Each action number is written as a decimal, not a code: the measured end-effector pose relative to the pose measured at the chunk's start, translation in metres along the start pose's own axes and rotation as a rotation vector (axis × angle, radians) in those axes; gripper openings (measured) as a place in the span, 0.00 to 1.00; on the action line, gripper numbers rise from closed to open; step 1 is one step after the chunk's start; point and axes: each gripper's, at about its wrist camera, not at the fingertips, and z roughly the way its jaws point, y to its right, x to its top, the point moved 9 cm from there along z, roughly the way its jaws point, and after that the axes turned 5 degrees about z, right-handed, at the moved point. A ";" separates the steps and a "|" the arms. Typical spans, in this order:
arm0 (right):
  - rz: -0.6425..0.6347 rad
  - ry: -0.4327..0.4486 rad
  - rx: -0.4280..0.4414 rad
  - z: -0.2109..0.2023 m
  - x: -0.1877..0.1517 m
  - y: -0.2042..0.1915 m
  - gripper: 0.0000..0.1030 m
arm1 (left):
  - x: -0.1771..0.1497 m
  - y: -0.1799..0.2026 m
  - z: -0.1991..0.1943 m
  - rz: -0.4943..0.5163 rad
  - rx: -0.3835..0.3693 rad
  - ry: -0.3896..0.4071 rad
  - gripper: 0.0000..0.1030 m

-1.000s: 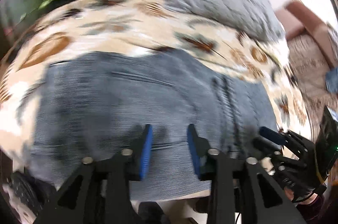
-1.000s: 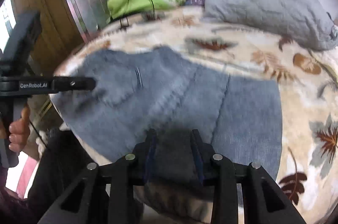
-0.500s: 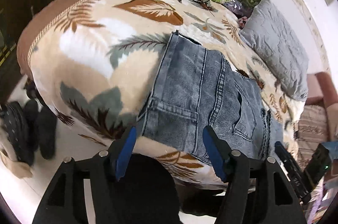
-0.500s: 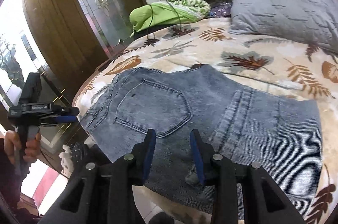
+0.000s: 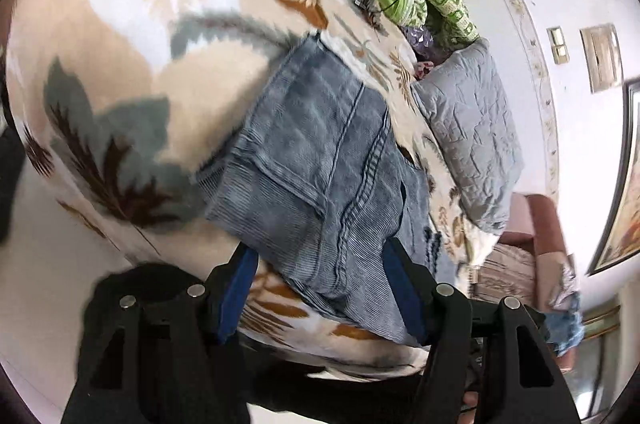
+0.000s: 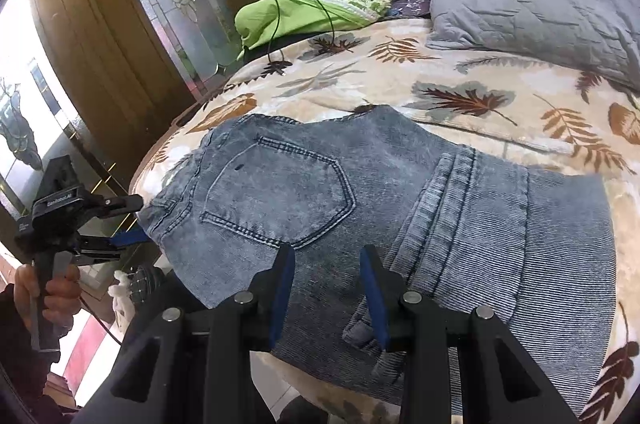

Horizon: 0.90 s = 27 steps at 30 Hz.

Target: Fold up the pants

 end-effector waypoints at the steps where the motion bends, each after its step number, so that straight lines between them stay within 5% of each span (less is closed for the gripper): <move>1: -0.005 -0.001 0.000 0.000 -0.001 -0.001 0.35 | -0.003 0.000 0.003 -0.009 -0.001 -0.016 0.64; 21: -0.029 0.006 0.005 0.002 -0.002 -0.006 0.35 | 0.009 -0.017 0.023 -0.100 -0.025 0.015 0.63; 23: -0.075 0.036 -0.004 -0.002 -0.001 -0.013 0.34 | 0.010 -0.015 0.021 -0.080 -0.011 0.029 0.51; 24: -0.098 0.047 -0.015 -0.002 -0.001 -0.017 0.31 | 0.011 -0.015 0.021 -0.067 0.003 0.033 0.29; 27: -0.123 0.030 -0.035 0.006 -0.005 -0.020 0.26 | 0.015 -0.011 0.020 -0.049 -0.006 0.032 0.27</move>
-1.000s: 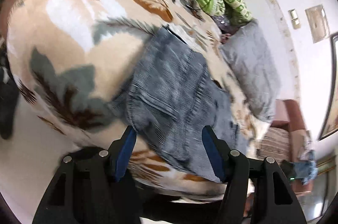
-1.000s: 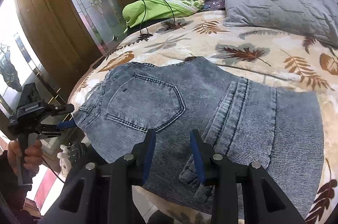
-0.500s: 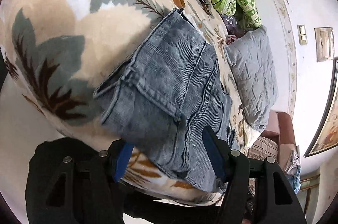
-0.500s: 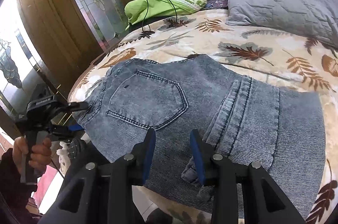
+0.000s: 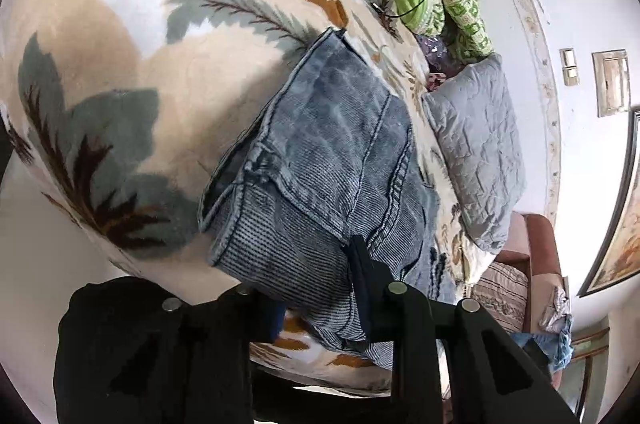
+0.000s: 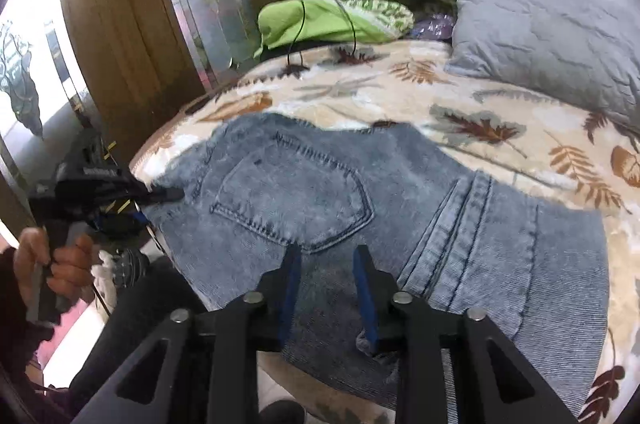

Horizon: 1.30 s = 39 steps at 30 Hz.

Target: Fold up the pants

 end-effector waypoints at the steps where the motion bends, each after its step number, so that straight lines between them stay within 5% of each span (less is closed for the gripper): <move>1: 0.000 -0.015 -0.006 0.005 -0.002 0.000 0.26 | 0.001 0.001 0.000 0.012 0.002 0.002 0.26; 16: 0.063 -0.004 0.010 0.031 0.008 -0.006 0.26 | 0.006 0.038 -0.020 0.142 -0.035 0.057 0.20; 20: 0.018 -0.117 -0.016 0.061 -0.010 -0.009 0.26 | 0.007 0.053 -0.025 0.177 -0.044 0.062 0.19; 23: -0.014 -0.103 -0.025 0.057 -0.010 -0.012 0.26 | 0.006 0.067 -0.030 0.220 -0.040 0.077 0.18; 30: 0.056 -0.106 0.040 0.046 -0.011 -0.004 0.26 | -0.003 0.118 -0.042 0.374 -0.027 0.108 0.18; 34: 0.100 -0.034 0.071 0.033 0.002 -0.002 0.26 | -0.016 0.159 -0.044 0.487 -0.043 0.109 0.18; 39: 0.250 0.019 0.204 0.022 0.021 0.007 0.26 | -0.039 0.209 -0.040 0.612 -0.062 0.080 0.18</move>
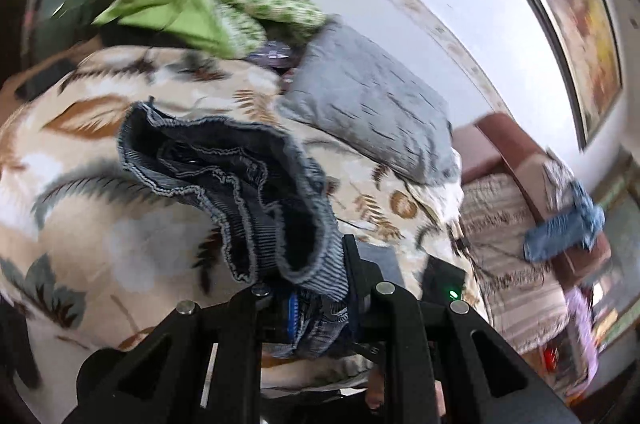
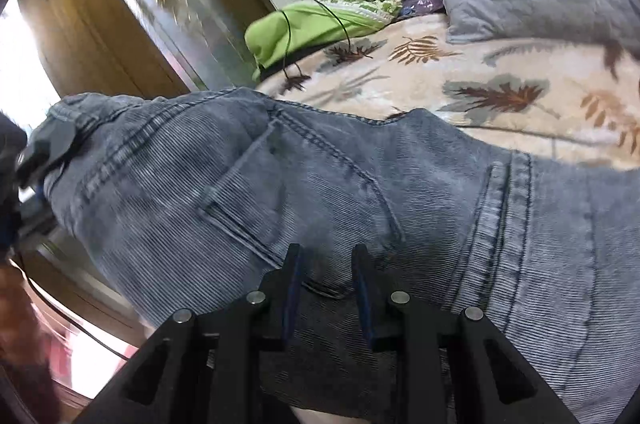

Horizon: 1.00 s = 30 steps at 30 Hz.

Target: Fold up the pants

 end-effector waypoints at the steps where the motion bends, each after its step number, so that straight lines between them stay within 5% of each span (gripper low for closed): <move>1: 0.009 0.003 0.019 -0.003 0.001 -0.001 0.26 | 0.001 0.015 0.003 0.030 -0.017 -0.009 0.16; 3: 0.018 0.027 0.050 -0.013 0.006 -0.003 0.26 | 0.004 0.043 0.008 0.085 -0.061 -0.014 0.06; 8: 0.038 0.153 0.189 -0.061 0.024 0.002 0.26 | 0.008 0.120 0.035 0.287 -0.114 -0.016 0.06; 13: 0.151 0.147 -0.034 -0.084 0.016 0.075 0.26 | 0.036 0.119 0.034 0.300 -0.077 0.029 0.06; 17: 0.184 0.175 -0.139 -0.108 0.014 0.113 0.26 | 0.049 0.044 0.018 0.141 0.076 0.033 0.08; 19: 0.214 0.187 -0.115 -0.114 0.014 0.117 0.26 | 0.041 -0.011 0.007 0.029 0.165 0.027 0.31; 21: 0.229 0.184 -0.083 -0.112 0.015 0.114 0.26 | 0.027 -0.050 -0.001 -0.055 0.227 0.015 0.40; 25: 0.205 0.134 -0.012 -0.091 0.011 0.091 0.26 | -0.005 -0.117 -0.008 -0.182 0.311 -0.036 0.40; 30: 0.194 0.039 0.061 -0.050 0.006 0.059 0.26 | -0.037 -0.165 -0.023 -0.279 0.306 -0.065 0.40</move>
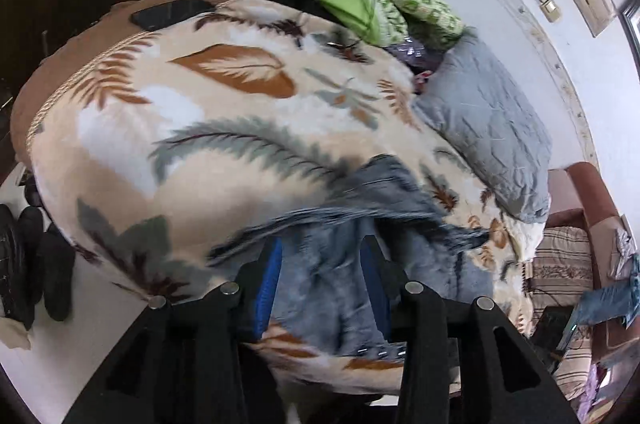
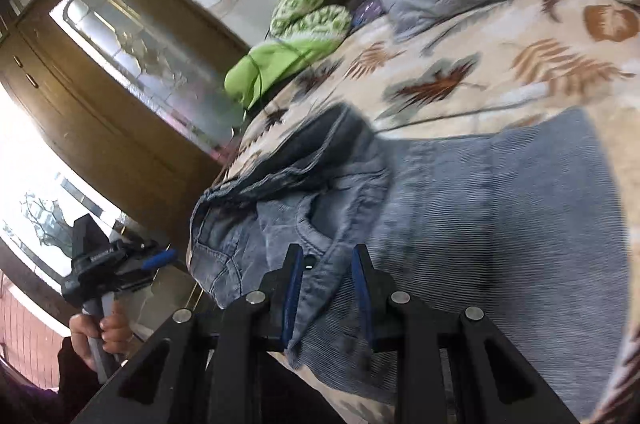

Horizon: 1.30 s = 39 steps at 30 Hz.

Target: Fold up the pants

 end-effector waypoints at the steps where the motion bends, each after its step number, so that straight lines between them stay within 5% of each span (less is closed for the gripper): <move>1: -0.013 0.003 -0.019 0.004 0.001 -0.002 0.26 | -0.002 -0.005 -0.002 0.009 0.008 0.003 0.40; 4: -0.102 0.065 -0.138 0.012 0.019 -0.008 0.46 | -0.005 -0.015 -0.005 0.030 0.006 0.008 0.41; 5: -0.141 0.085 -0.175 0.011 0.023 -0.009 0.67 | -0.006 -0.019 -0.005 0.039 0.000 0.003 0.42; 6: -0.191 0.113 -0.224 0.010 0.030 -0.011 0.75 | -0.009 -0.022 -0.004 0.061 -0.008 -0.009 0.44; 9: -0.359 0.173 -0.339 0.011 0.050 -0.016 0.75 | -0.015 -0.026 0.002 0.112 -0.019 -0.026 0.49; 13: -0.486 0.057 -0.416 0.043 0.064 0.001 0.75 | -0.024 -0.024 0.015 0.156 -0.047 -0.074 0.50; 19: -0.533 -0.007 -0.315 0.068 0.083 0.003 0.74 | -0.020 -0.022 0.027 0.165 -0.072 -0.088 0.57; 20: -0.544 -0.016 -0.311 0.074 0.085 0.001 0.73 | -0.018 -0.022 0.029 0.168 -0.075 -0.087 0.57; 22: -0.548 -0.054 -0.278 0.085 0.084 -0.008 0.54 | -0.015 -0.022 0.034 0.168 -0.074 -0.082 0.57; 23: -0.561 -0.073 -0.246 0.090 0.081 -0.018 0.27 | -0.013 -0.023 0.036 0.161 -0.077 -0.081 0.57; 24: -0.575 -0.080 -0.242 0.092 0.077 -0.027 0.18 | -0.012 -0.025 0.038 0.149 -0.085 -0.081 0.57; 31: -0.647 -0.073 -0.084 0.085 0.038 -0.126 0.09 | -0.003 -0.036 0.039 0.103 -0.110 -0.036 0.53; 33: -0.672 -0.067 -0.013 0.083 0.023 -0.163 0.09 | 0.001 -0.042 0.038 0.084 -0.119 -0.021 0.44; 39: -0.728 -0.133 0.228 0.085 -0.041 -0.261 0.09 | 0.003 -0.070 0.029 -0.058 -0.186 -0.001 0.43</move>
